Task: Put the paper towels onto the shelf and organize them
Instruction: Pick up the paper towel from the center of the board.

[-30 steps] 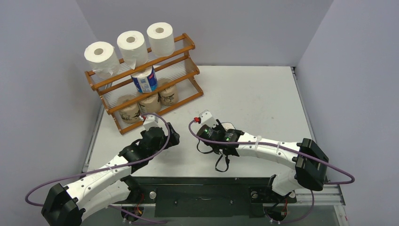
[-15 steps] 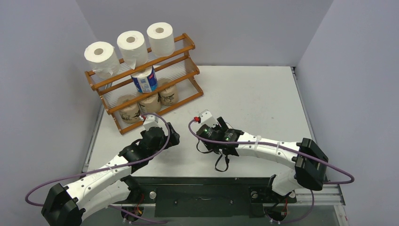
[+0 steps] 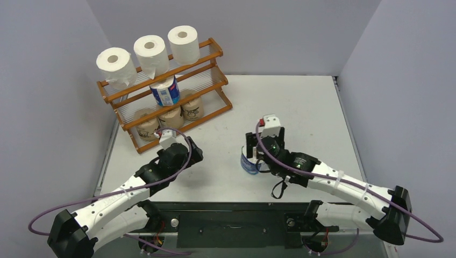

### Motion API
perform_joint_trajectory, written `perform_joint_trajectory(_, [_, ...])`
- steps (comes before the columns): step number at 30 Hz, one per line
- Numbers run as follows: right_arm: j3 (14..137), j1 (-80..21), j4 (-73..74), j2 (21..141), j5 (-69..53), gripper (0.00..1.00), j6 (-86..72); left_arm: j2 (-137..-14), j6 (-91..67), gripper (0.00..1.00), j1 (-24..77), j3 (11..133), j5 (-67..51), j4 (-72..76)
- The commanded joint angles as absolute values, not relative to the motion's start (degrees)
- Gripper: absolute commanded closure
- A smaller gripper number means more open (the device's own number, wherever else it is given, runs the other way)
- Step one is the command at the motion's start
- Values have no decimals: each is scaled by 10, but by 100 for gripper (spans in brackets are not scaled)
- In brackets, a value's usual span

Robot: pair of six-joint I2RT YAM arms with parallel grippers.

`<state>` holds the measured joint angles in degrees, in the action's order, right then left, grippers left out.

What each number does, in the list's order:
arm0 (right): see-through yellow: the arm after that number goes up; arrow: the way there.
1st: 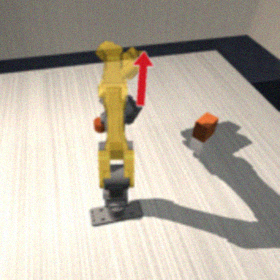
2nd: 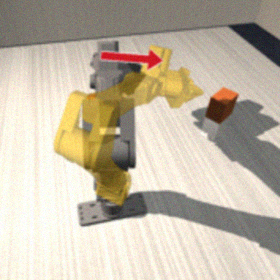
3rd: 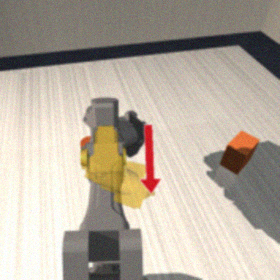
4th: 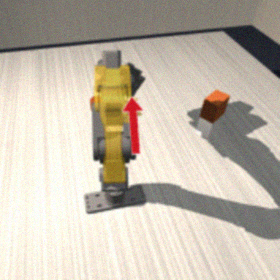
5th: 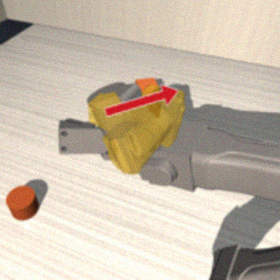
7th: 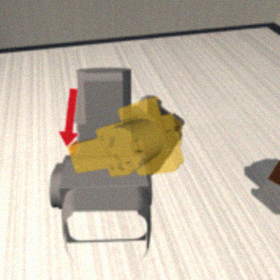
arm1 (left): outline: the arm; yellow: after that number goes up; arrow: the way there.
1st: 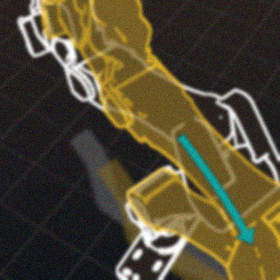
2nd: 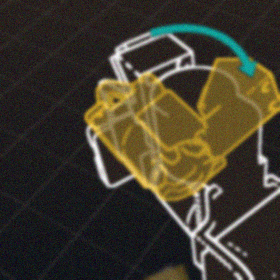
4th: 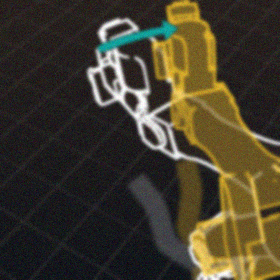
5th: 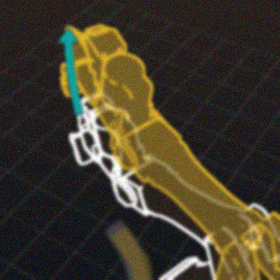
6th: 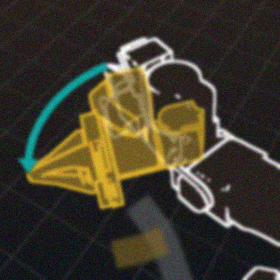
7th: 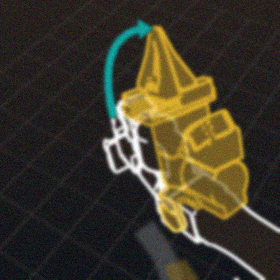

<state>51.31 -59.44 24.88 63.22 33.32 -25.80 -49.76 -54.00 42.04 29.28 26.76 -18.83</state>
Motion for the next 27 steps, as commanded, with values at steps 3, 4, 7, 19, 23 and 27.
perform_joint_trajectory(3, [401,-486,138,533,297,22,-385,-499,-523,4,418,334,265,-172])
perform_joint_trajectory(4, [374,-482,118,512,299,22,-391,-498,-509,4,418,330,251,-164])
perform_joint_trajectory(7, [305,-472,76,464,318,18,-421,-495,-472,4,416,312,171,-87])
perform_joint_trajectory(19, [211,-389,81,310,279,12,-459,-634,-479,4,443,439,61,-93])
perform_joint_trajectory(23, [198,-384,99,268,266,12,-434,-696,-470,3,501,493,96,-101])
perform_joint_trajectory(27, [191,-384,120,241,267,13,-426,-757,-481,1,519,534,96,-100])
